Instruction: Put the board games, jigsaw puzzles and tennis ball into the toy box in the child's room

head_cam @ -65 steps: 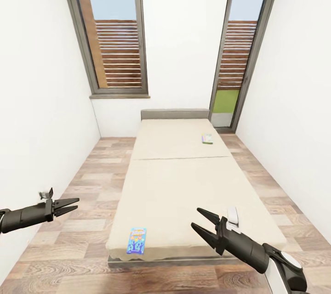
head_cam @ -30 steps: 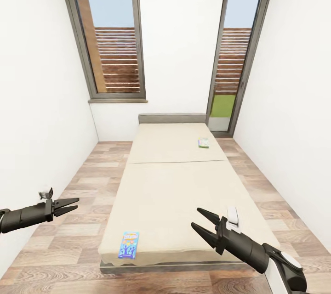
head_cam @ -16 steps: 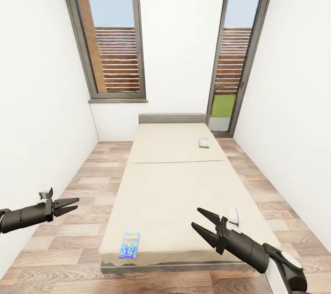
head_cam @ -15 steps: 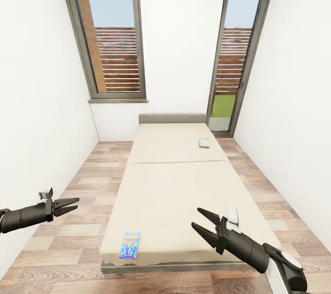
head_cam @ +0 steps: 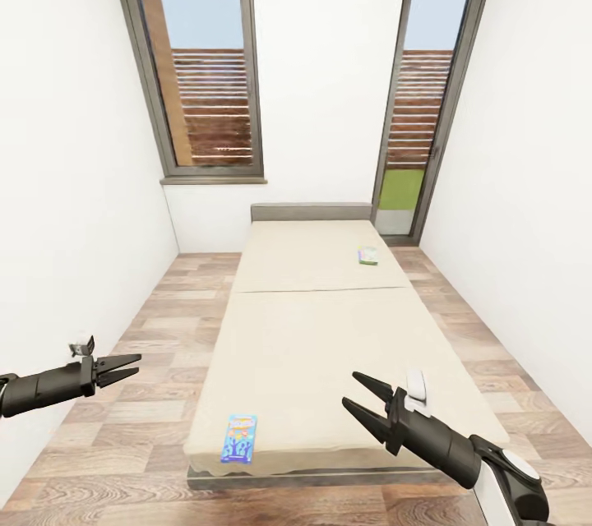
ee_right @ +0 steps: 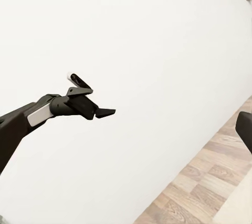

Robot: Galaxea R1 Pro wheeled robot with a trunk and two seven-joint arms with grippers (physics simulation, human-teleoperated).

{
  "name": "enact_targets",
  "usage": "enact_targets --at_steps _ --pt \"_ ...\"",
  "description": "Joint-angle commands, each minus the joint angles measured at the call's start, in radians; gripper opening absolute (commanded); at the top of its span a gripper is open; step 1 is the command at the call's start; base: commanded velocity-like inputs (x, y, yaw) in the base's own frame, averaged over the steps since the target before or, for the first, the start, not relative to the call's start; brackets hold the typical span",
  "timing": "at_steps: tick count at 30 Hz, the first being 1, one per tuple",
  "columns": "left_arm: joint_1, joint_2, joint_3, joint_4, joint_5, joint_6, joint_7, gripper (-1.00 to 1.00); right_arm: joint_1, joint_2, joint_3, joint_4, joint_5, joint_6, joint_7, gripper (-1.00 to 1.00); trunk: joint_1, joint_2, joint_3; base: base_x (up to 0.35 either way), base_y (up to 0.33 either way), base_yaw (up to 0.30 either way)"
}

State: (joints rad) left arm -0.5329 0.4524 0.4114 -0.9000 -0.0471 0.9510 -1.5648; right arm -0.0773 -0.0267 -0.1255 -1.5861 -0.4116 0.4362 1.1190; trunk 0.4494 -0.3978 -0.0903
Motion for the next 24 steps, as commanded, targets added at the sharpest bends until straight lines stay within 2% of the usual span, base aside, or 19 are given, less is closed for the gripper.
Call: enact_targets --at_steps 1,14,19,24 --pt "-0.001 0.000 0.001 0.000 -0.005 0.011 -0.006 1.00 -0.001 0.000 0.000 0.000 -0.006 0.009 0.001 1.00 0.001 -0.002 -0.002 0.000 0.011 0.000" --pt "-0.001 0.000 0.003 0.000 -0.005 0.010 -0.006 1.00 -0.002 0.004 0.000 0.000 -0.005 0.011 -0.023 1.00 0.001 -0.002 -0.002 0.000 0.036 0.000" --pt "-0.001 0.000 0.002 0.000 -0.005 0.009 -0.006 1.00 -0.003 0.005 0.000 0.001 -0.006 0.016 -0.069 1.00 0.001 -0.002 -0.002 0.000 0.005 0.000" --pt "-0.001 0.000 0.001 0.000 -0.005 0.010 -0.006 1.00 -0.027 0.011 0.001 0.007 -0.010 0.075 -0.160 1.00 0.001 -0.002 -0.002 0.000 0.064 0.000"
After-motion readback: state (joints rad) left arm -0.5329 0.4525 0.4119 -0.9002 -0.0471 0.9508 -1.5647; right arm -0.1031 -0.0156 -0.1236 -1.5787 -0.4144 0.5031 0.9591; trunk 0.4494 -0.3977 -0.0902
